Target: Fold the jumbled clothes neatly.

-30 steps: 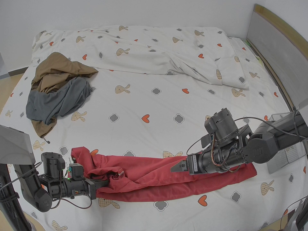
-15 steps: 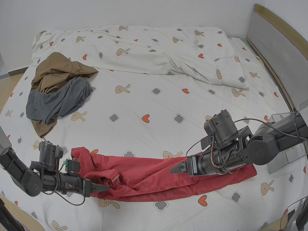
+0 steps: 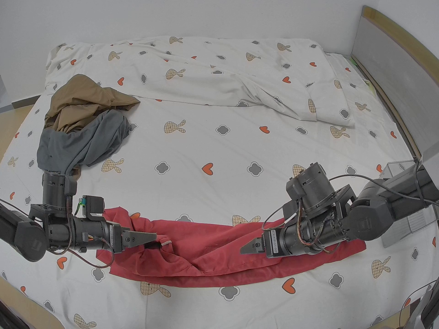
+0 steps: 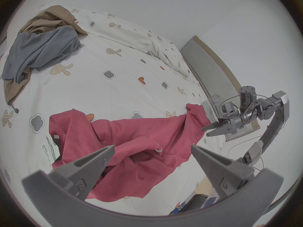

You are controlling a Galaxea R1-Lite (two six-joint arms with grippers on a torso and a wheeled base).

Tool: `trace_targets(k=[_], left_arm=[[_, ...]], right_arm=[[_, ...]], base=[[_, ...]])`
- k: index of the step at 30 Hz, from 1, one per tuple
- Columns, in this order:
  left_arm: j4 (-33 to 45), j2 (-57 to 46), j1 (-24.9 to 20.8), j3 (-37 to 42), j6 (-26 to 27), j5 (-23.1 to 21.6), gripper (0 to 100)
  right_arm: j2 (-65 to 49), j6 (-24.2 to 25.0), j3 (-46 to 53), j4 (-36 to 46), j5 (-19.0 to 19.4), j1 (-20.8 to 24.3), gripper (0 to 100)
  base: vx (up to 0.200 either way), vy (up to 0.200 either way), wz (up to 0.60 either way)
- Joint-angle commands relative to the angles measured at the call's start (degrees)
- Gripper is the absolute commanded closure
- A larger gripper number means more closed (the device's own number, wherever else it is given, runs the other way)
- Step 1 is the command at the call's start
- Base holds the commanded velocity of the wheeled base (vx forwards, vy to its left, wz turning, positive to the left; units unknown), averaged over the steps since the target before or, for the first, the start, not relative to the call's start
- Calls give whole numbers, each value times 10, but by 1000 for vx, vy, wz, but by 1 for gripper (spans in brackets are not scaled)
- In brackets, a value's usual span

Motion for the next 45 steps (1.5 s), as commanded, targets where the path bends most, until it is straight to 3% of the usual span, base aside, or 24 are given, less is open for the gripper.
trace_targets(k=[1,7,10,12,13,21,30,45], left_arm=[[5,-4,-1,-4,0,0,0],[29,-17,-6,-6,2,0,0],[26,-10,6,-16,44,3,0],[26,-10,6,-16,44,3,0],[29,3,43,-35,160,4,0],[34,28,42,-60,264,29,0],[66,36,1,-57,292,85,0],[66,83,-9,-60,294,93,0]], right_arm=[[5,0,1,1,0,3,0],[5,0,1,1,-1,3,0],[5,0,1,0,-1,3,0],[5,0,1,0,-1,3,0],[4,0,0,0,-1,3,0],[1,1,1,0,-1,3,0],[-2,5,1,0,-1,3,0],[-3,9,1,0,-1,3,0]], base=[[0,0,0],[0,0,0],[0,0,0],[0,0,0],[0,0,0],[0,0,0],[0,0,0],[0,0,0]])
